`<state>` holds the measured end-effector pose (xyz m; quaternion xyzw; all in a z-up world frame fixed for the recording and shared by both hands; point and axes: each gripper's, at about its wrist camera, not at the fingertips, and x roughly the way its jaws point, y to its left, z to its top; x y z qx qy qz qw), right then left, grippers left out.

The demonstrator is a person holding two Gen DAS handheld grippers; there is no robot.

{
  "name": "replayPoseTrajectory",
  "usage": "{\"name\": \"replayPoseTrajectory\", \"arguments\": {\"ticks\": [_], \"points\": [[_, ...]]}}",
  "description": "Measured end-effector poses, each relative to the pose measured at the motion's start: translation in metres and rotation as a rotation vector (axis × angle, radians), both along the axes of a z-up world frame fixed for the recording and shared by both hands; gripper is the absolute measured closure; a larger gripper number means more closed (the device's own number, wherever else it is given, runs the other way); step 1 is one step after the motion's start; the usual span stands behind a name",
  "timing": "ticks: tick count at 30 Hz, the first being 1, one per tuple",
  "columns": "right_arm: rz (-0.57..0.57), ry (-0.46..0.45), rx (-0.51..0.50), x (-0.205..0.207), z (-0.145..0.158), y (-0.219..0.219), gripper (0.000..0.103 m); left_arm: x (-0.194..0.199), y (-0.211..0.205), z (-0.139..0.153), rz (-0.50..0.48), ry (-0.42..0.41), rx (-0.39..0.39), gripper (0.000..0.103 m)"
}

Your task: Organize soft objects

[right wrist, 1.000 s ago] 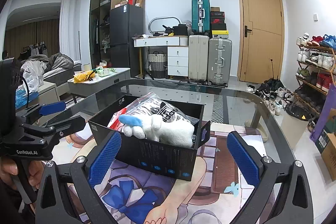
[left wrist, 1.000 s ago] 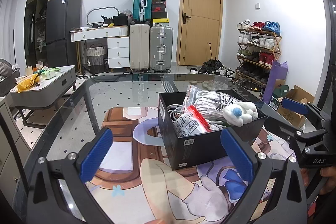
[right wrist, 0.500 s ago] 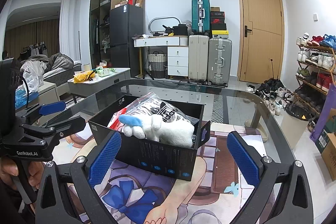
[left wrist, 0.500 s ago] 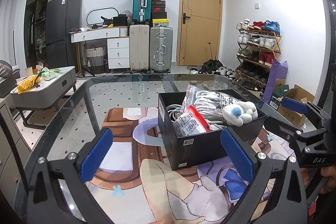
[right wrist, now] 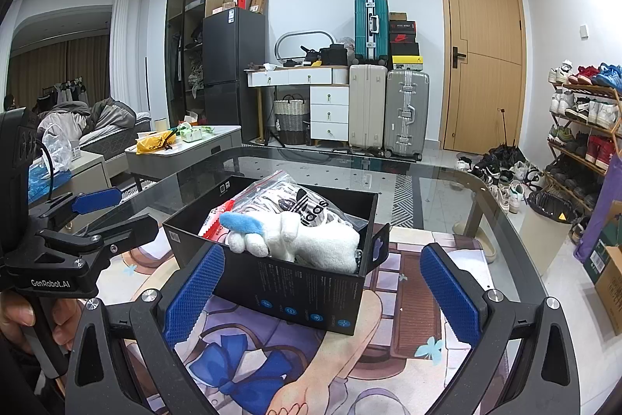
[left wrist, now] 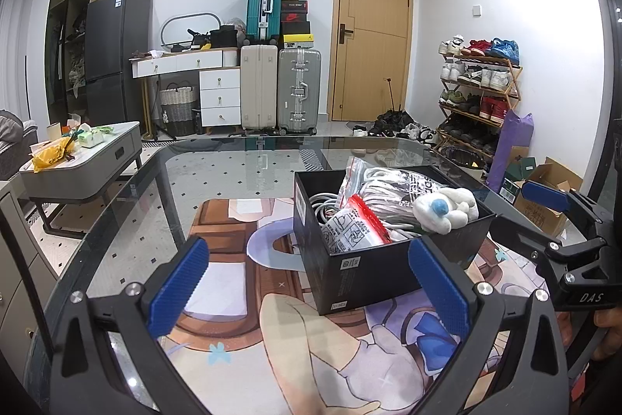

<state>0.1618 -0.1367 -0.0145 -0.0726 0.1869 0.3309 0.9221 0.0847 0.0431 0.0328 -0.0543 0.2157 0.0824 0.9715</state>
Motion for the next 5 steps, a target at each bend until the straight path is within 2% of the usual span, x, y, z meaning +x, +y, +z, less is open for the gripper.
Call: {"name": "replayPoseTrajectory", "arguments": {"ticks": [5], "points": [[-0.001, -0.001, 0.000, 0.0003, -0.0001, 0.0004, 0.001, 0.0007, 0.0006, 0.0004, 0.004, 0.000, 0.001, 0.000]]}}
